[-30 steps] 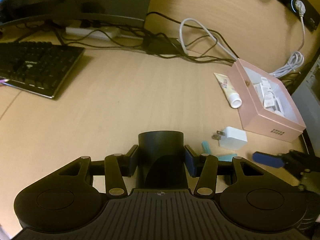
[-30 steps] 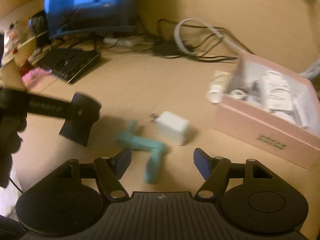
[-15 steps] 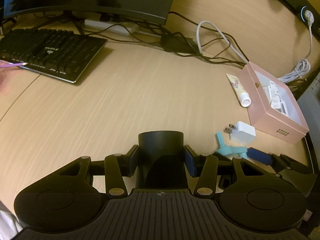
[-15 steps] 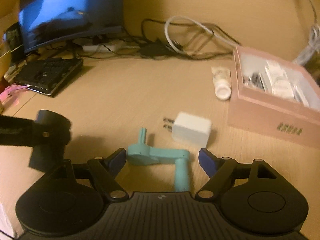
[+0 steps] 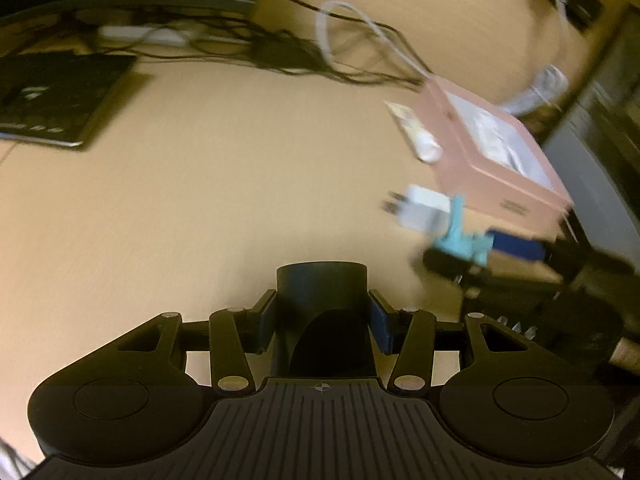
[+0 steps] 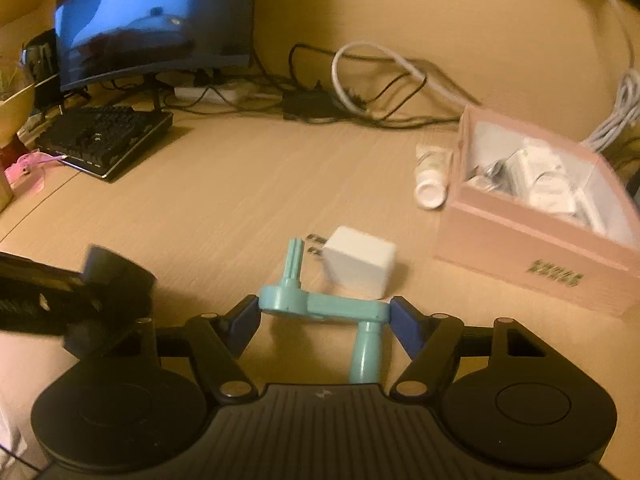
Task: Organize rigid objects
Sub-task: 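Grasp the teal crank-shaped part with the right gripper, then drop the black cup into the box with the left gripper while the right gripper drops the teal part in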
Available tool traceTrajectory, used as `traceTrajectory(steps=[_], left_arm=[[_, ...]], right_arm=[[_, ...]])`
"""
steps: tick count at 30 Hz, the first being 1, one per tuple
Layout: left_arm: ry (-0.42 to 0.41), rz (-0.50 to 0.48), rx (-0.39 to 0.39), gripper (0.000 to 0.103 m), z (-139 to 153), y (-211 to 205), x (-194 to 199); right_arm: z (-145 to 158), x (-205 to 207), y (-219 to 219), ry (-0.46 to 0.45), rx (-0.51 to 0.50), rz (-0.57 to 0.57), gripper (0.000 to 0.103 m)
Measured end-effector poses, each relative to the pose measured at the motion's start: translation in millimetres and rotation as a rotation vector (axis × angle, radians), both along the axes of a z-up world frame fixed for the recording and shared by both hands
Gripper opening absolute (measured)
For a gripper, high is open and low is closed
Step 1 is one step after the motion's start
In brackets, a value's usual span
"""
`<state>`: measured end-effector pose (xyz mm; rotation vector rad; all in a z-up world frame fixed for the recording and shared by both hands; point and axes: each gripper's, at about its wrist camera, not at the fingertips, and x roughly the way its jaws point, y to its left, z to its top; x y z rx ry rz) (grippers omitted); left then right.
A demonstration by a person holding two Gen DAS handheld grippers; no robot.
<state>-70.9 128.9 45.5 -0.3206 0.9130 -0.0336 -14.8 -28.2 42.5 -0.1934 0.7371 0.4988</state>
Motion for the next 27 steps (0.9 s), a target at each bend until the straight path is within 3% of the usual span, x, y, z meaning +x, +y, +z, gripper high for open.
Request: traceTrajectory(steps=[5,9,12,17,20,22,25,27], left_arm=[[0.000,-0.160,-0.005,0.052,2,-32,8],[-0.048,-0.269,-0.026,0.052,15,-59,20],[-0.115,-0.342,-0.054,0.052,37,-78,45],[-0.276,-0.428,-0.009,0.052,85,-118,105],[-0.360,-0.395,-0.005,0.053,105,-134,142],[-0.394,-0.365,-0.034,0.053,104,-141,172],[-0.328,-0.390,0.114,0.051,76,-165,207],[-0.314,-0.366,0.080,0.050,60,-166,216]], right_arm=[[22,-8,-42,-0.030,0.002,-0.069,0.071],[34,-15,-82,-0.030,0.004,-0.168,0.071],[38,-21,-108,-0.054,-0.012,-0.225,0.071],[45,-29,-141,-0.091,-0.006,-0.356,0.071],[49,-36,-154,-0.113,0.008,-0.409,0.071],[53,-41,-160,-0.130,0.004,-0.429,0.071],[54,-46,-165,-0.139,0.005,-0.449,0.071],[52,-49,-167,-0.133,0.008,-0.457,0.071]])
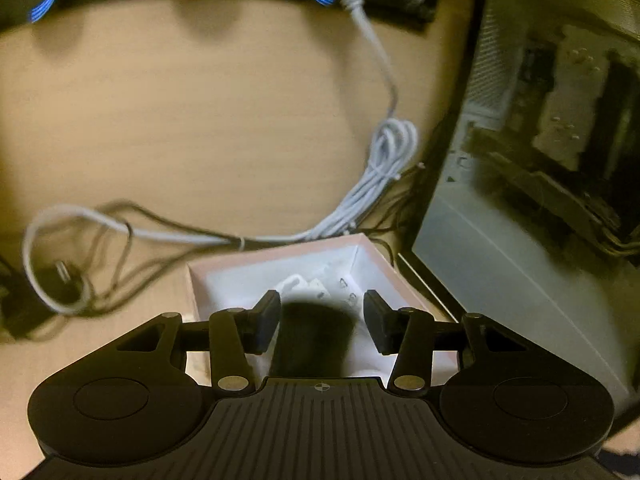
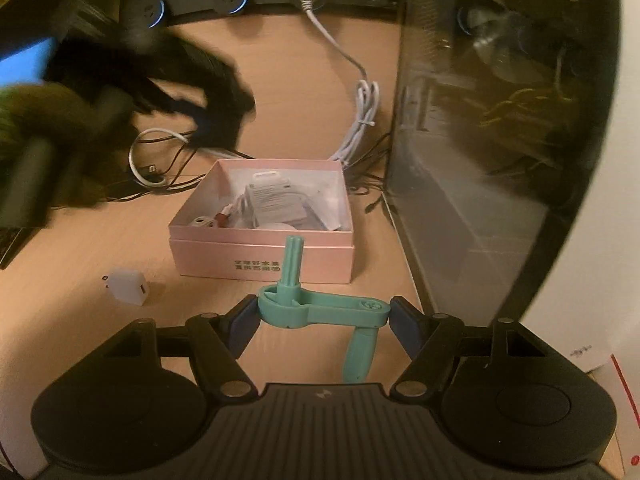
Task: Organize rigid objects
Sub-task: 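Drop the black cup into the box with the left gripper while the right gripper drops the teal part in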
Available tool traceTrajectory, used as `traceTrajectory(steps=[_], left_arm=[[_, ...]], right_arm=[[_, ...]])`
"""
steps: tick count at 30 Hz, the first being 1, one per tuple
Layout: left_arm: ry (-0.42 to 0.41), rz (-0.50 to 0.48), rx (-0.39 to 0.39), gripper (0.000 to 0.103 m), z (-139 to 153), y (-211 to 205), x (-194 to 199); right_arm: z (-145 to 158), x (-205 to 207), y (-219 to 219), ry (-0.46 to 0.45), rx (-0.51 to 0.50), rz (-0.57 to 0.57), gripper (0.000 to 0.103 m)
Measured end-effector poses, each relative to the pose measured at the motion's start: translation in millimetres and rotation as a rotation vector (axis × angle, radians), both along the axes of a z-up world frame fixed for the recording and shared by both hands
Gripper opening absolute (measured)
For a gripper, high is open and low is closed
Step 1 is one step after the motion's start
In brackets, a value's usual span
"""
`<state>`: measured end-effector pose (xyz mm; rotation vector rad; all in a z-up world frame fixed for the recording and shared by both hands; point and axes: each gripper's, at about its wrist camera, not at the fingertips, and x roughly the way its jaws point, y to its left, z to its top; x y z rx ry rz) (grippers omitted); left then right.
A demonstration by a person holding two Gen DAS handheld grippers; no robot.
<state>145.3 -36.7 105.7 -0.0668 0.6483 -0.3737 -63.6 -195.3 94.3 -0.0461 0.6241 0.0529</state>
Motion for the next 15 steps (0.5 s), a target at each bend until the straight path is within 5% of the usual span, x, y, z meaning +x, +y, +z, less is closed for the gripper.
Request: traceTrajectory(steps=[9,15], left_arm=[[-0.038,0.058,-0.126,0.050,1,42,-39],[0.056,0.222,-0.163,0.050,-20,114,-99]], right_arm=[[-20,5,-3,0.068,-0.023,0.011,0.071],[-4,25,1,0.026,-0.028,0.070,0.071]])
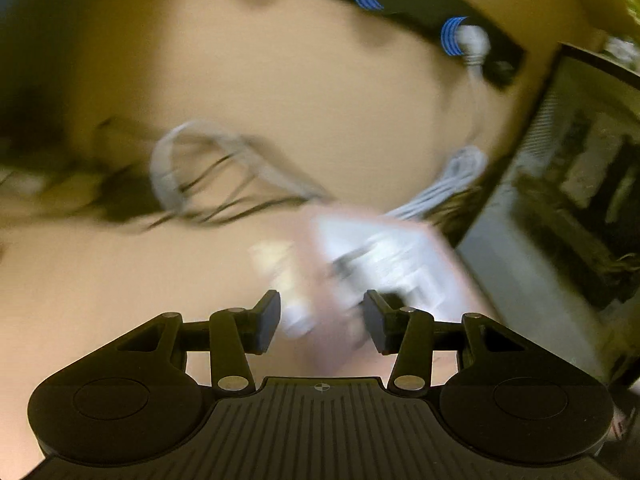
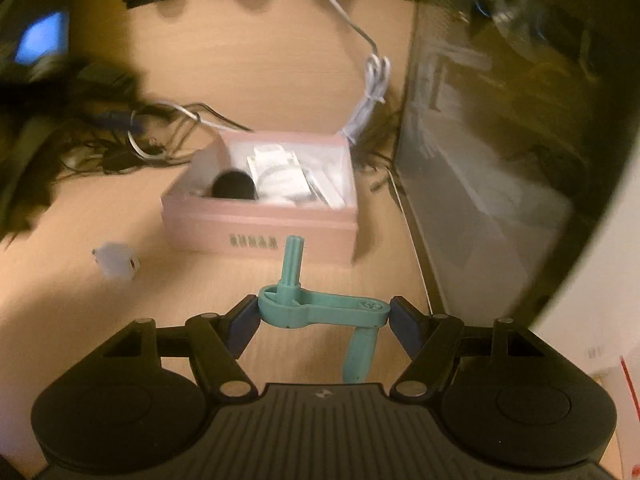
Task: Organize rigid objects
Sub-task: 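Drop the black cup into the box with the left gripper while the right gripper drops the teal part in, then grasp the cream tube with the left gripper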
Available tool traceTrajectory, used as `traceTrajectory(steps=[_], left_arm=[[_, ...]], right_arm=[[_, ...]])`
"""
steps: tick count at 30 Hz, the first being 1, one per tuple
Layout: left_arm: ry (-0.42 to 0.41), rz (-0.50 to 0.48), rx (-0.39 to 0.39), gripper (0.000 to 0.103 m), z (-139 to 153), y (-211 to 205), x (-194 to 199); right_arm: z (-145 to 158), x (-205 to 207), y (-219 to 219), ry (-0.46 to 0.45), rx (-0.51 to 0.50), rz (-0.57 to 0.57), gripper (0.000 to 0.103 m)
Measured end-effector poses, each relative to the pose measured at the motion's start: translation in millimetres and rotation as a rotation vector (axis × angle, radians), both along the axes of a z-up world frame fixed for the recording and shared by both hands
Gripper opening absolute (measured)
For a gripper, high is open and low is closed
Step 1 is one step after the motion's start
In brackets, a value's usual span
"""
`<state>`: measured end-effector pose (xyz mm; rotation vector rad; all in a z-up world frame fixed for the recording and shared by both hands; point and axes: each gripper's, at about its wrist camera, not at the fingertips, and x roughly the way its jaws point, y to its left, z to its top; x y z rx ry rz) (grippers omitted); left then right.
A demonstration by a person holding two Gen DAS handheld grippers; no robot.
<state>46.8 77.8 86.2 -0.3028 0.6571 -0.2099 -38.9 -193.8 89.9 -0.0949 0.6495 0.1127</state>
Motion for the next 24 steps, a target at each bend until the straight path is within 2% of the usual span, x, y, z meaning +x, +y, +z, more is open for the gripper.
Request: traceTrajectory(steps=[4,8,9,11,13,15,17,20,24], left_arm=[[0.075,0.075,-0.005,0.050,-24,31,-28],[0.130,0.098,-0.001,0.050,-35,47,-44],[0.140,0.099,-0.002,0.050,-37,48,-45],[0.148,0.086,-0.013,0.050,-37,49,-45],[0.150,0.055,-0.029,0.050,-34,48,-40],[0.147,0.008,-0.047,0.050,-30,45,-28],[0.150,-0.043,-0.043,0.050,-27,37,-9],[0.147,-0.116,0.012,0.050,-22,21,28],[0.207,-0.132,0.028,0.050,-30,5,80]], right_arm=[[40,41,9,-0.085,0.038,0.072,0.071],[87,103,23,-0.188,0.053,0.104,0.071],[94,119,29,-0.199,0.053,0.102,0.072],[99,153,36,-0.148,0.072,0.107,0.074],[98,169,37,-0.096,0.094,0.081,0.074],[90,163,35,-0.075,0.117,0.082,0.074],[73,148,35,-0.047,0.127,0.114,0.074],[43,121,39,-0.001,0.089,0.141,0.074],[8,81,38,0.069,0.073,0.155,0.074]])
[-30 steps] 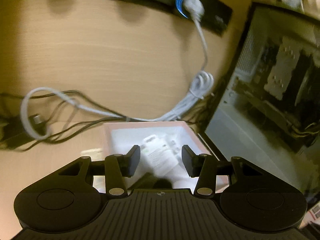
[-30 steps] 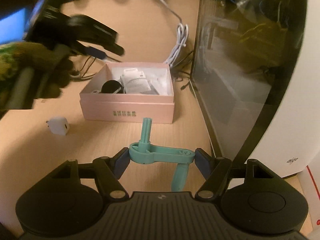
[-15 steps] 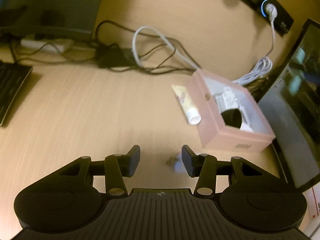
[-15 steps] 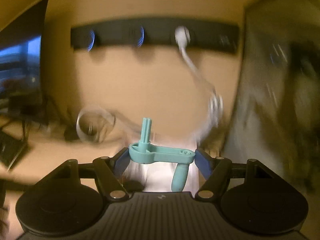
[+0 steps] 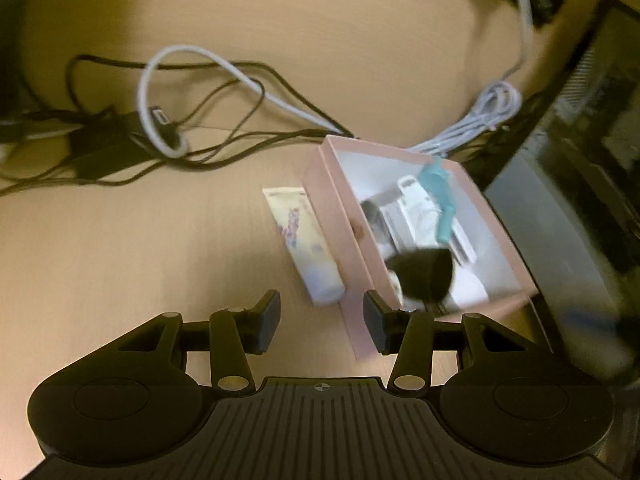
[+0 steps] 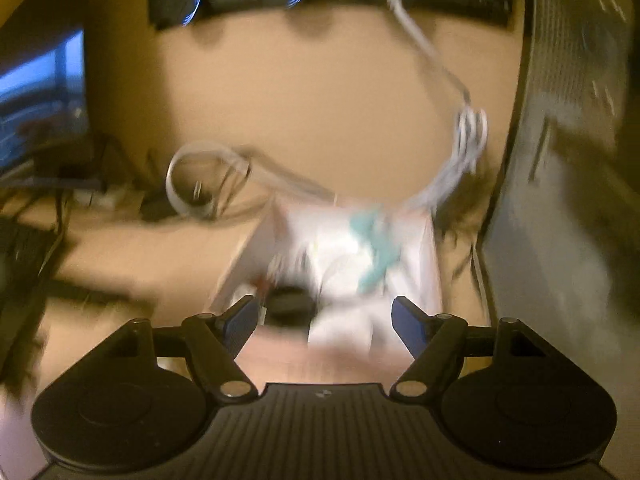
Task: Organize rigid objects
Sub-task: 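Grasp the cream tube with the left gripper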
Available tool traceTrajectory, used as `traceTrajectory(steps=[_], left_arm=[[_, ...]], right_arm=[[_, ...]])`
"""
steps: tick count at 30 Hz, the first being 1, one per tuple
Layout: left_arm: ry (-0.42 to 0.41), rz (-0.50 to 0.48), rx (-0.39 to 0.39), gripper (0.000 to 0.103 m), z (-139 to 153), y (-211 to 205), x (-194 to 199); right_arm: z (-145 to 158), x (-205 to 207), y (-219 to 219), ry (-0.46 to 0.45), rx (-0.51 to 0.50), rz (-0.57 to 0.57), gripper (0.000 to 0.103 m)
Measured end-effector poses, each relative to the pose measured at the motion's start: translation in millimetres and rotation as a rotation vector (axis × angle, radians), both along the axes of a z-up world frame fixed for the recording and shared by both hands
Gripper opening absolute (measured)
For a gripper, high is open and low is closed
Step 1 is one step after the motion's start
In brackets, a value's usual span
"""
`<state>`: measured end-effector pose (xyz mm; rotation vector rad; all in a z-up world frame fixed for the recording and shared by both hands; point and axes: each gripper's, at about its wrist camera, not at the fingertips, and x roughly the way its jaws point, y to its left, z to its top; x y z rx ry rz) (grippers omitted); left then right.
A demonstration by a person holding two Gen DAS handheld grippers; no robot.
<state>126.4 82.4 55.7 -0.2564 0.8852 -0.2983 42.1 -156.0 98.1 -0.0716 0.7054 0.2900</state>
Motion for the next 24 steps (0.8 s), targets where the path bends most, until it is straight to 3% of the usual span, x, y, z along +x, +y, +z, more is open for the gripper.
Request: traceTrajectory(steps=[5,8,18,21,22,24], left_arm=[[0.046,-0.024,0.068,0.050,-14,-15,41],[0.069,-0.042,0.104,0.043,-24,-25,56],[0.078,-0.004,0.109,0.046,-36,-20,69],[0.057,0.030,0.243,0.041,-37,-20,67],[0.054,0.032,0.253,0.041,-37,-19,66],[0.051,0.016,0.173,0.041,-35,-12,63]], right_arm=[[-32,-38,-2,0.076,-0.010,-0.015,0.074],[-41,-56,-9,0.097,-0.019,-0.026,0.074],[-55,-72,-30,0.174,0.000,-0.111,0.074],[-58,-70,-30,0.183,-0.002,-0.110,0.074],[-58,-69,-29,0.184,-0.002,-0.108,0.074],[-58,-67,-27,0.185,0.003,-0.104,0.074]])
